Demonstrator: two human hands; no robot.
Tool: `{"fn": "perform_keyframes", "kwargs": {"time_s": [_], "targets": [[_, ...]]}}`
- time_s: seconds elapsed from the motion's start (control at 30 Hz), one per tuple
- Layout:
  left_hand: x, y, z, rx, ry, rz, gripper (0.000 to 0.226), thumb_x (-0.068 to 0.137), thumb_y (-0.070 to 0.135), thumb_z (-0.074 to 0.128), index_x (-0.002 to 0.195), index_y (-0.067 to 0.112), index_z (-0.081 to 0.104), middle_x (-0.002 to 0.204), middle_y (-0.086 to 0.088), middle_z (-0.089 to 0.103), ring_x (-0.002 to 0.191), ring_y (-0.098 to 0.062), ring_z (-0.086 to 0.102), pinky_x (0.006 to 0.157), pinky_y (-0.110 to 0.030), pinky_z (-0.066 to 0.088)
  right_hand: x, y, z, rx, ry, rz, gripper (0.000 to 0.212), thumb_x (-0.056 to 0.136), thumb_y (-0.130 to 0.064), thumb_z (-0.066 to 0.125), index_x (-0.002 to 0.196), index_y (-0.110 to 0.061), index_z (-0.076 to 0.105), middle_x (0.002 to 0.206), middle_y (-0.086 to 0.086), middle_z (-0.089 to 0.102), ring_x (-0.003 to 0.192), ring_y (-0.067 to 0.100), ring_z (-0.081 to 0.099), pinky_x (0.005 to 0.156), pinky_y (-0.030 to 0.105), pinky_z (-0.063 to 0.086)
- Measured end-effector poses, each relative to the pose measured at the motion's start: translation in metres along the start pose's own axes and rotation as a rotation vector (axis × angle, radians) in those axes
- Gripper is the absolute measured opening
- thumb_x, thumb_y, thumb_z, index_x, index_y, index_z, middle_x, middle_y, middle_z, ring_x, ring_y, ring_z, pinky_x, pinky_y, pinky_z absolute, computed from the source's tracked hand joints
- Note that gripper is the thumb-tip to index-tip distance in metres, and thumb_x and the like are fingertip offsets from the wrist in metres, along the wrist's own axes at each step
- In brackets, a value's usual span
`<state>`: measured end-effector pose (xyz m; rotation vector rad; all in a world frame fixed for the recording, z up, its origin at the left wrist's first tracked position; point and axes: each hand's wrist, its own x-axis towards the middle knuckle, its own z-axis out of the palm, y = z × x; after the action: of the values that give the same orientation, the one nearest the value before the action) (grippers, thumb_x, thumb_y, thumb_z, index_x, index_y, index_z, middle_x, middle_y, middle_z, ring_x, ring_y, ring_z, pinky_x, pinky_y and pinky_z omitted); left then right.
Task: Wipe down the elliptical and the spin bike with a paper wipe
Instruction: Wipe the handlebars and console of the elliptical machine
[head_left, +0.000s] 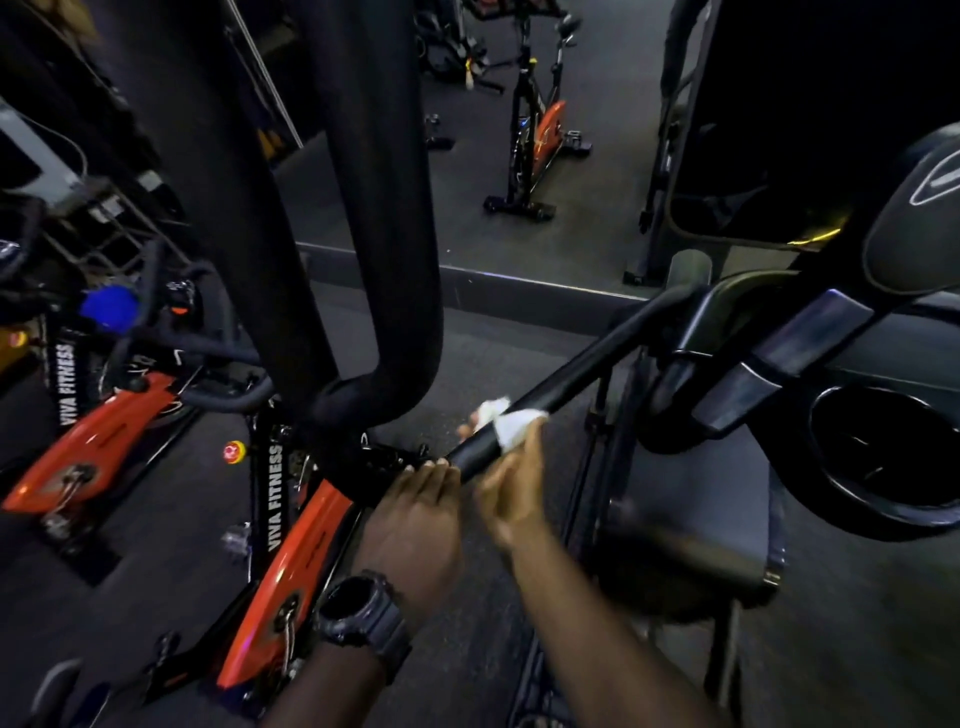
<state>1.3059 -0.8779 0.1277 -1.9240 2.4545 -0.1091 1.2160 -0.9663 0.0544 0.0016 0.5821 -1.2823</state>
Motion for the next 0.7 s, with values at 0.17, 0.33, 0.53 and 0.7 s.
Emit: {"fn": "perform_keyframes", "kwargs": {"time_s": [0.17,0.33,0.53,0.7], "targets": [[-0.033,-0.014,0.006,0.105,0.067,0.084,0.052,0.08,0.02,0.039,0.117,-0.003,0.068,0.118,-0.019,0.069,0.115,-0.033,0.064,0.108,-0.044,0.031,-0.052,0.043,0.0,0.097,-0.201,0.411,0.073,0.067,-0.062,0.075,0.106,0.0,0.066,0.101,0.011,0.065,0.091,0.018,0.064,0.105,0.016,0.029],[-0.056,-0.02,-0.001,0.023,0.136,0.039,0.061,0.071,0.014,0.039,0.125,-0.001,0.064,0.13,-0.015,0.064,0.125,-0.029,0.059,0.114,-0.038,0.021,-0.039,0.023,-0.003,0.215,-0.077,0.167,0.06,0.093,-0.059,0.041,0.117,-0.008,0.061,0.112,0.015,0.064,0.098,0.032,0.065,0.093,0.042,0.051],[-0.064,-0.029,0.0,-0.028,0.252,0.034,0.048,0.083,0.016,0.045,0.124,0.002,0.065,0.127,-0.011,0.065,0.123,-0.026,0.059,0.108,-0.04,0.035,-0.062,0.061,0.016,0.324,-0.045,0.44,0.068,0.099,-0.051,0.031,0.104,0.006,0.066,0.094,0.018,0.068,0.079,0.028,0.071,0.073,0.033,0.059],[-0.07,-0.034,-0.002,-0.48,0.489,-0.199,0.026,0.093,0.019,0.047,0.11,0.008,0.064,0.11,-0.003,0.061,0.104,-0.017,0.058,0.092,-0.031,0.046,-0.095,0.082,0.037,0.134,-0.12,0.488,0.066,0.096,-0.051,0.035,0.11,0.007,0.062,0.092,0.019,0.067,0.081,0.026,0.069,0.077,0.035,0.056]]}}
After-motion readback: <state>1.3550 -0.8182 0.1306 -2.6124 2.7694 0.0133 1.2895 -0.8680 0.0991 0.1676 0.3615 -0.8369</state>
